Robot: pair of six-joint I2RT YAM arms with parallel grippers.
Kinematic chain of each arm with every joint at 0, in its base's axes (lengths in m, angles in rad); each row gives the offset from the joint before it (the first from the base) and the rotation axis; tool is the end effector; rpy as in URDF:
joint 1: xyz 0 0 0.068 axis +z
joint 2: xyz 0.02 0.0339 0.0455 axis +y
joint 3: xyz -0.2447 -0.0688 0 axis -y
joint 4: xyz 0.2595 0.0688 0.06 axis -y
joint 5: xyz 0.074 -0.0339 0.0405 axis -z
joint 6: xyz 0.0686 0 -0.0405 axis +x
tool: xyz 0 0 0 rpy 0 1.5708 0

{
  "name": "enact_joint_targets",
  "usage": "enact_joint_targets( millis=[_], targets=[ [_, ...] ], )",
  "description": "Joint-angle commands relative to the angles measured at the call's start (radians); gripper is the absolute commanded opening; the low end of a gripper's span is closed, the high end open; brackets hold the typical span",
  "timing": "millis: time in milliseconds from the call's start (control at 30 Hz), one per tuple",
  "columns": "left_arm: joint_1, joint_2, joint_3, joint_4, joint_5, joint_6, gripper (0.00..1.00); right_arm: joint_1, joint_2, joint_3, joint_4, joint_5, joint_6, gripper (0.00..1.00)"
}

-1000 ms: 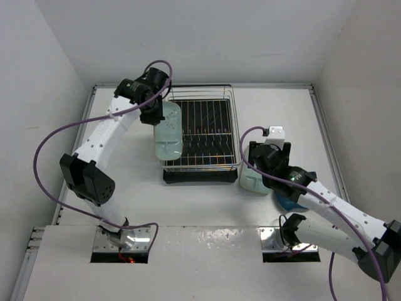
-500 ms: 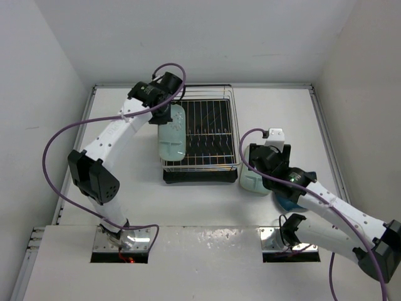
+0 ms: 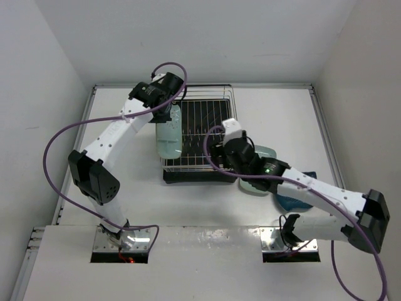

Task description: Load the plates into the dish rack

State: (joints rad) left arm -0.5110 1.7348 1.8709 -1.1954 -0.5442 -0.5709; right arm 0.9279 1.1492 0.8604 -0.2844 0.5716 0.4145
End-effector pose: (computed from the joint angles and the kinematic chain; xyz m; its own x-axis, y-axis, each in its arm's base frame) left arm 0.3435 -0.1519 0.3339 -0.7466 -0.1114 -0.6558 -0.2450 0.9626 0.1154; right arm 0.2074 0.2149 0.2490 -0.4590 -0.0477 -0.8872 -0.2358 0.9693 0.0698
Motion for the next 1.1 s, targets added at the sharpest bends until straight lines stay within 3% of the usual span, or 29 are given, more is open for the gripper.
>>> enact_joint_targets(
  millis=[0, 200, 367, 600, 833, 933, 1067],
  targets=[
    [-0.003, -0.024, 0.048, 0.045, -0.045, -0.017, 0.00, 0.074, 0.105, 0.094, 0.261, -0.205, -0.108, 0.80],
    [0.017, -0.015, 0.048, 0.045, -0.027, -0.017, 0.00, 0.190, 0.398, 0.311, 0.393, -0.288, -0.171, 0.82],
    [0.037, -0.015, 0.057, 0.045, -0.005, -0.017, 0.00, 0.215, 0.503, 0.356, 0.528, -0.303, -0.186, 0.81],
    [0.037, -0.006, 0.057, 0.036, 0.004, -0.017, 0.00, 0.218, 0.609, 0.399, 0.605, -0.168, -0.194, 0.69],
    [0.037, -0.006, 0.057, 0.036, 0.004, -0.017, 0.00, 0.249, 0.736, 0.500, 0.639, -0.050, -0.241, 0.49],
    [0.037, -0.006, 0.057, 0.026, -0.019, -0.017, 0.00, 0.261, 0.751, 0.537, 0.628, -0.013, -0.250, 0.40],
    [0.037, -0.006, 0.057, 0.026, -0.019, -0.017, 0.00, 0.264, 0.758, 0.536, 0.625, 0.040, -0.240, 0.35]
  ],
)
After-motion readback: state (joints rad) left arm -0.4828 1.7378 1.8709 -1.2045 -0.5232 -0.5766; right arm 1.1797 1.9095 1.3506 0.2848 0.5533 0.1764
